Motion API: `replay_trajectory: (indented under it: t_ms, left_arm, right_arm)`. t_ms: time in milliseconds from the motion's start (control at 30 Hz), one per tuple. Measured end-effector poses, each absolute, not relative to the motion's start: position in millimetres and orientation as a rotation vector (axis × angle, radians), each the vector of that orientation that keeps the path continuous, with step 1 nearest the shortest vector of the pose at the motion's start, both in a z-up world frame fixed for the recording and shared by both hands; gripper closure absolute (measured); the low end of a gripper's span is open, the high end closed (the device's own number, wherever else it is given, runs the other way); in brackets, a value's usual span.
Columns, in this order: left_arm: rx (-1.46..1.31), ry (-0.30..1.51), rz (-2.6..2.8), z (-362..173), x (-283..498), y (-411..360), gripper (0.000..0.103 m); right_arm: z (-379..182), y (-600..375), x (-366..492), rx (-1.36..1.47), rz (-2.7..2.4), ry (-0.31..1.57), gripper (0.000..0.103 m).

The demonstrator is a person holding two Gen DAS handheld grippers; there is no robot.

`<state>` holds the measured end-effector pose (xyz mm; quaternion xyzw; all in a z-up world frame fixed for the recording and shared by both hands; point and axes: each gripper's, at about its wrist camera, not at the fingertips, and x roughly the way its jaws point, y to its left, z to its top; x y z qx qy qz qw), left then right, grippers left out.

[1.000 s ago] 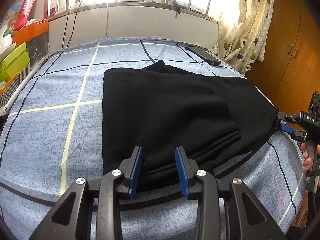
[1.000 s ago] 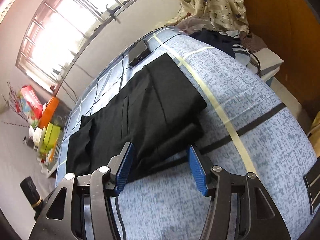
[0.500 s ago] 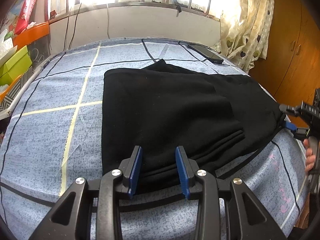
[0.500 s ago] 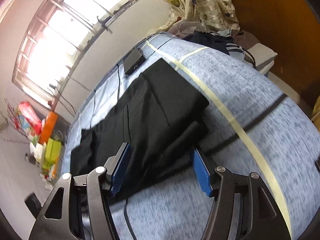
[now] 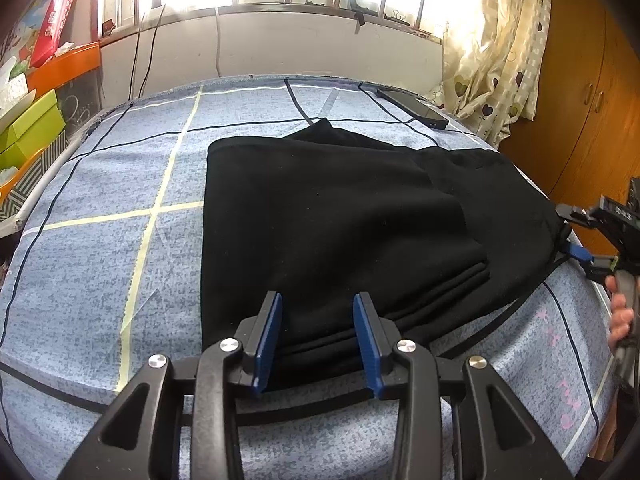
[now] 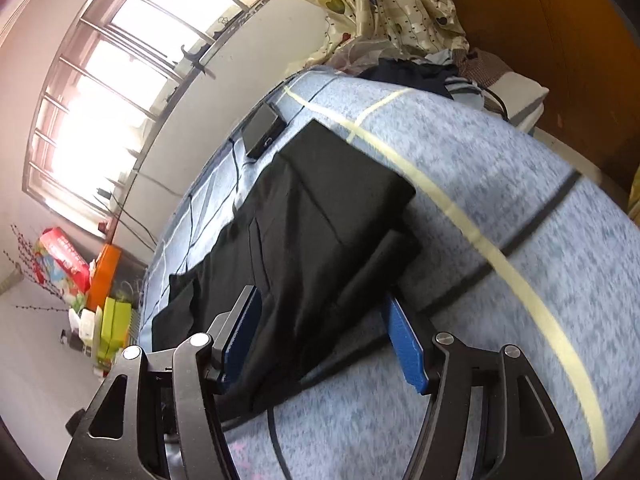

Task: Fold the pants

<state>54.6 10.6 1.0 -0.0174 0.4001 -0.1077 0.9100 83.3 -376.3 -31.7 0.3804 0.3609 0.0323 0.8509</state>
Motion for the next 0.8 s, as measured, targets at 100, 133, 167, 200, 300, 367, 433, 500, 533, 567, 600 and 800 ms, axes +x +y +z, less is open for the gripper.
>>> replay_trajectory:
  t_ms: [100,133,167,200,300,367,433,500,533,567,600,800]
  left_arm:
    - [-0.045,0.825,-0.226,1.0,54.8,11.9,0.062]
    - [-0.048,0.824,-0.227,1.0,54.7,11.5,0.062]
    - [-0.05,0.824,-0.227,1.0,54.9,11.6,0.062]
    - [-0.05,0.825,-0.228,0.9,55.0,11.8,0.062]
    - [-0.052,0.825,-0.229,0.9,55.0,11.6,0.062]
    - [-0.057,0.825,-0.232,0.8,55.1,12.2,0.062]
    - [-0.058,0.826,-0.233,0.7,55.0,12.5,0.062]
    - [-0.055,0.826,-0.235,0.7,54.8,12.5,0.061]
    - [-0.055,0.826,-0.237,0.8,54.7,12.6,0.061]
    - [-0.054,0.826,-0.237,0.8,54.7,12.5,0.061]
    - [-0.055,0.826,-0.238,0.8,54.8,12.6,0.06]
    - [-0.061,0.826,-0.24,0.9,54.8,11.7,0.06]
  right_arm:
    - [-33.4,-384.1,93.1,0.838,0.041,0.708,0.039]
    - [-33.8,-383.8,96.6,0.833,0.027,0.687,0.039]
    - [-33.5,-382.3,98.8,0.826,0.02,0.683,0.039]
    - [-32.2,-380.5,100.1,0.816,0.012,0.683,0.039]
    - [-30.5,-373.2,103.2,0.844,0.092,0.698,0.05]
    - [-29.3,-367.3,103.4,0.816,0.11,0.699,0.054]
    - [-33.3,-368.4,108.6,0.815,0.102,0.71,0.058]
    - [-39.1,-372.4,114.6,0.831,0.093,0.729,0.073]
    - [-40.2,-373.6,116.5,0.832,0.092,0.73,0.076]
    - [-40.4,-374.0,119.0,0.823,0.086,0.733,0.081]
    - [-40.2,-373.5,120.1,0.817,0.086,0.735,0.083]
    - [-19.3,-370.1,120.8,0.765,0.144,0.698,0.088]
